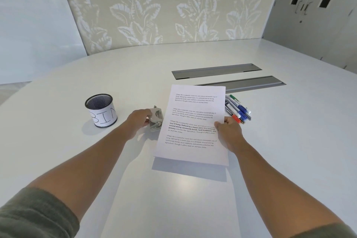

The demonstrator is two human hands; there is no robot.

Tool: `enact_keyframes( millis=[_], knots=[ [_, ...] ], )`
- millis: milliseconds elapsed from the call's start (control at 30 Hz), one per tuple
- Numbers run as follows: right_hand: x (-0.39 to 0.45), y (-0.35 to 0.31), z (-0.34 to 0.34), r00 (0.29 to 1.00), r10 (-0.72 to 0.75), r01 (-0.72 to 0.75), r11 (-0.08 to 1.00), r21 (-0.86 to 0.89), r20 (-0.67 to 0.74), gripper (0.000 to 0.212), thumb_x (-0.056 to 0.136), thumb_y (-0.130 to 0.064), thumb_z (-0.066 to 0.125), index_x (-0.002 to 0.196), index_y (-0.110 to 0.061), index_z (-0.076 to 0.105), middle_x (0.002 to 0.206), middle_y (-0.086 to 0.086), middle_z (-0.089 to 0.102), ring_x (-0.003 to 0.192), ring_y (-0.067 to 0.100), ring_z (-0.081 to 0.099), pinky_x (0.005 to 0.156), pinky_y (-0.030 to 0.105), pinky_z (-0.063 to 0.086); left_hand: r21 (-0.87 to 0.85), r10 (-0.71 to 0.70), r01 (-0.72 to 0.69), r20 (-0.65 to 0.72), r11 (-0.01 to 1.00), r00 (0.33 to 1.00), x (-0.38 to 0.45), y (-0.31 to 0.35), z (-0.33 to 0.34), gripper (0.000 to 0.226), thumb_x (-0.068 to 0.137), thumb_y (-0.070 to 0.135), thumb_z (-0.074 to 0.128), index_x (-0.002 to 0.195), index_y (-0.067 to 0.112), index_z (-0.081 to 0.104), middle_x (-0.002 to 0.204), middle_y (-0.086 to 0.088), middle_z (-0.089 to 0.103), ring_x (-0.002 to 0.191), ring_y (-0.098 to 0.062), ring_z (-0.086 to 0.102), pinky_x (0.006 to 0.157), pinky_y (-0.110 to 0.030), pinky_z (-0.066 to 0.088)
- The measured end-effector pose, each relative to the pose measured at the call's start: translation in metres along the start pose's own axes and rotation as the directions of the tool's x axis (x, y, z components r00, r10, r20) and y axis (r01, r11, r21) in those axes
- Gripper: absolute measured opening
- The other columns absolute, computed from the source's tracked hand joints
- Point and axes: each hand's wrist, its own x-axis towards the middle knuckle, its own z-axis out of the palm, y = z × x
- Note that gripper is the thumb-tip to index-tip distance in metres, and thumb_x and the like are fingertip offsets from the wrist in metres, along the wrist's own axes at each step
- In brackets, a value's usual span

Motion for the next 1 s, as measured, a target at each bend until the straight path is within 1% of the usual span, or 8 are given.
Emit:
enact_keyframes(
  millis=[133,267,433,567,700,800,867,1000],
  knots=[
    [-0.003,-0.002,0.002,0.999,-0.047,0.047,0.996,-0.072,0.002,0.014,0.088,-0.017,0.063,0.102,-0.017,0.064,0.095,-0.006,0.071,0.085,0.013,0.067,0.069,0.026,0.051,-0.009,0.013,-0.013,0.029,1.0,1.0,-0.009,-0.001,-0.005,0.009,0.088,0.003,0.051,0.089,0.004,0.06,0.097,-0.013,0.059,0.088,-0.025,0.051,0.086,-0.03,0.045],
    [-0.005,-0.004,0.001,0.998,-0.058,0.06,0.993,-0.104,0.024,0.016,0.088,-0.017,0.064,0.104,-0.017,0.063,0.098,-0.005,0.071,0.091,0.016,0.068,0.083,0.033,0.055,-0.022,0.013,-0.012,0.035,1.0,0.999,-0.016,-0.004,-0.012,0.009,0.087,0.004,0.052,0.081,0.006,0.058,0.097,-0.01,0.061,0.088,-0.025,0.054,0.093,-0.031,0.05],
    [-0.006,-0.004,-0.002,0.996,-0.058,0.066,0.991,-0.115,0.071,0.017,0.086,-0.018,0.065,0.103,-0.02,0.064,0.101,-0.002,0.073,0.095,0.019,0.069,0.084,0.036,0.057,-0.033,0.021,-0.019,0.059,0.999,0.998,-0.024,-0.008,-0.019,0.022,0.088,0.005,0.052,0.068,0.011,0.056,0.085,-0.005,0.061,0.075,-0.018,0.057,0.073,-0.021,0.051],
    [-0.009,-0.002,0.001,0.994,-0.046,0.056,0.994,-0.093,0.1,0.014,0.088,-0.014,0.065,0.101,-0.016,0.063,0.104,0.005,0.072,0.098,0.025,0.068,0.091,0.043,0.055,-0.039,0.042,-0.039,0.074,0.998,0.996,-0.028,-0.011,-0.023,0.022,0.088,0.006,0.052,0.067,0.012,0.054,0.087,-0.005,0.059,0.078,-0.02,0.054,0.079,-0.024,0.052],
    [-0.016,-0.004,0.006,0.992,-0.06,0.071,0.993,-0.097,0.109,0.013,0.088,-0.013,0.065,0.1,-0.018,0.063,0.099,0.0,0.072,0.092,0.019,0.068,0.074,0.03,0.053,-0.009,0.048,-0.047,0.08,0.999,0.996,-0.031,-0.013,-0.023,0.02,0.087,0.006,0.054,0.069,0.011,0.055,0.082,-0.004,0.056,0.072,-0.017,0.054,0.076,-0.022,0.053],
    [-0.02,-0.007,0.009,0.992,-0.086,0.098,0.986,-0.132,0.095,0.011,0.089,-0.014,0.064,0.099,-0.018,0.063,0.095,-0.003,0.071,0.087,0.017,0.067,0.066,0.025,0.049,0.009,0.046,-0.047,0.076,0.999,0.996,-0.031,-0.014,-0.021,0.015,0.087,0.005,0.055,0.073,0.01,0.059,0.08,-0.003,0.057,0.071,-0.017,0.055,0.084,-0.026,0.053],
    [-0.022,-0.008,0.012,0.99,-0.091,0.104,0.986,-0.127,0.106,0.01,0.089,-0.014,0.065,0.098,-0.018,0.063,0.099,0.001,0.072,0.088,0.018,0.067,0.07,0.027,0.052,0.018,0.045,-0.047,0.074,0.999,0.996,-0.033,-0.014,-0.02,0.014,0.087,0.005,0.055,0.075,0.009,0.061,0.078,-0.003,0.059,0.07,-0.016,0.057,0.089,-0.028,0.052],
    [-0.025,-0.009,0.016,0.986,-0.09,0.108,0.986,-0.124,0.142,0.011,0.089,-0.014,0.065,0.1,-0.017,0.064,0.106,0.009,0.072,0.1,0.026,0.068,0.088,0.04,0.056,0.05,0.044,-0.048,0.067,0.998,0.997,-0.038,-0.014,-0.017,0.016,0.087,0.004,0.055,0.074,0.009,0.062,0.072,-0.002,0.062,0.062,-0.011,0.061,0.079,-0.023,0.053]
  ],
)
